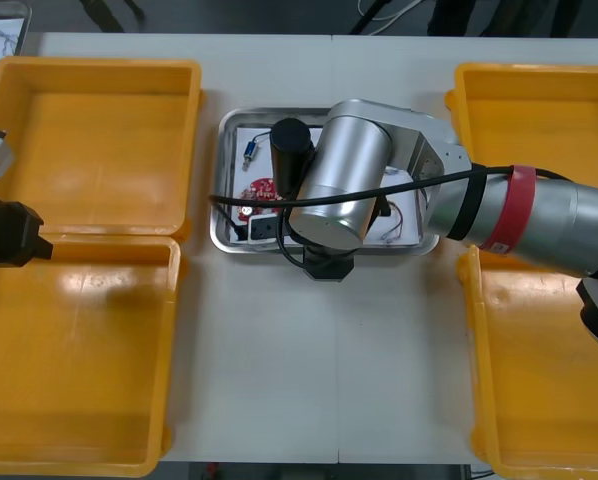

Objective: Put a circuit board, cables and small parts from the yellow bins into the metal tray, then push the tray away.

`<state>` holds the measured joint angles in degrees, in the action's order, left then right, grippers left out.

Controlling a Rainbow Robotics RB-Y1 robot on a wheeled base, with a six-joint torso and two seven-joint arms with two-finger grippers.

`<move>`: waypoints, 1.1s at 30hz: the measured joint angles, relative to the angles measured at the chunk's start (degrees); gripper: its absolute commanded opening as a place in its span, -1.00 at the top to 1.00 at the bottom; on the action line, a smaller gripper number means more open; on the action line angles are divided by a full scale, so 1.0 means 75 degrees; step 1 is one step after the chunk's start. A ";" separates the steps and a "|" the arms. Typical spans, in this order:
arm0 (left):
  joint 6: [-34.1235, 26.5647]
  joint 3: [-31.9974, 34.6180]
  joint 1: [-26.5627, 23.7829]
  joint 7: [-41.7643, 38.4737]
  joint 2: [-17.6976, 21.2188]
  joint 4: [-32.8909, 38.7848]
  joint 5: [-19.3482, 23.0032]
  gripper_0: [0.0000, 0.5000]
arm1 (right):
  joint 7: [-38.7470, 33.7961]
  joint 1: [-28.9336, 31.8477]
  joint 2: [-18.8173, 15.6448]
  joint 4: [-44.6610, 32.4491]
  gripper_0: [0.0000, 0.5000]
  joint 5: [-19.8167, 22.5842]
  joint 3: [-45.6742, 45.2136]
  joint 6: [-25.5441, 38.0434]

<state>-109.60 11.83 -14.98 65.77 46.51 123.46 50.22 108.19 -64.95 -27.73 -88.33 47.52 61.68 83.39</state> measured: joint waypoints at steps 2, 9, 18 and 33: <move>0.0000 0.0000 0.0000 0.0000 0.0000 0.0000 0.0000 -1.00 | 0.0220 -0.0090 0.0000 0.0157 1.00 0.0067 0.0000 -0.0078; 0.0000 0.0000 0.0000 0.0000 0.0000 0.0000 0.0000 -1.00 | 0.0428 -0.0368 0.0005 0.0702 1.00 0.0209 0.0000 -0.0470; 0.0000 0.0000 0.0000 0.0000 0.0000 0.0001 0.0000 -1.00 | 0.0879 -0.0714 0.0028 0.1509 1.00 0.0459 0.0000 -0.0967; 0.0000 0.0000 0.0000 0.0000 -0.0001 0.0004 -0.0001 -1.00 | 0.1583 -0.1265 0.0178 0.2845 1.00 0.1077 0.0000 -0.1523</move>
<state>-109.60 11.83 -14.98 65.77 46.51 123.49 50.22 120.06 -74.43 -26.39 -66.99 55.60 61.68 71.97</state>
